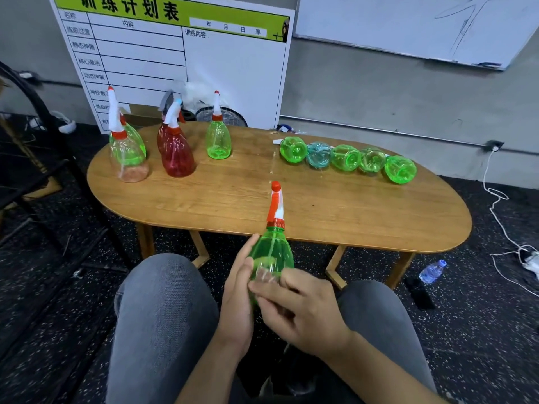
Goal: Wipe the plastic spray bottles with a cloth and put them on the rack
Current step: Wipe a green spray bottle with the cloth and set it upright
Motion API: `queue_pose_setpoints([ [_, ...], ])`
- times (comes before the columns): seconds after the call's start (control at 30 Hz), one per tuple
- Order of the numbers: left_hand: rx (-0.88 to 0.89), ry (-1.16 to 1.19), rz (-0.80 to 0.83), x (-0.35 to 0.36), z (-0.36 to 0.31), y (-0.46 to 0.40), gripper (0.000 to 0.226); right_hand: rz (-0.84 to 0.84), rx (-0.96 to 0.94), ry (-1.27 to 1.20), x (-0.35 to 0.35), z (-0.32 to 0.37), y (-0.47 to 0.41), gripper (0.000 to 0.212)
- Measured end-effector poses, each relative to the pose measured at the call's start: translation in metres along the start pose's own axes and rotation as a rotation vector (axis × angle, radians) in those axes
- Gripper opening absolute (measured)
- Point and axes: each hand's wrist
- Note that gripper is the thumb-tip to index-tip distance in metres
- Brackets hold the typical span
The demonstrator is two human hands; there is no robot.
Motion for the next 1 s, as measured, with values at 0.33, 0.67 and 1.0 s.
queue_pose_setpoints([
  [0.33, 0.031, -0.004, 0.089, 0.008, -0.010, 0.007, 0.088, -0.279, 0.404, -0.237, -0.022, -0.025, -0.013, 0.027],
  [0.67, -0.010, 0.130, 0.117, 0.010, -0.008, 0.004, 0.062, -0.261, 0.476, -0.286, -0.019, -0.036, -0.046, 0.026],
  [1.0, -0.020, 0.045, 0.024, 0.005, 0.004, -0.003, 0.045, -0.047, 0.203, -0.053, -0.010, -0.020, -0.029, 0.022],
])
Point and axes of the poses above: each hand's wrist, its own y-axis away from the middle knuckle, its own x-axis out of the palm, z = x × y, and after that the axes turned 3 degrees about -x, right-handed
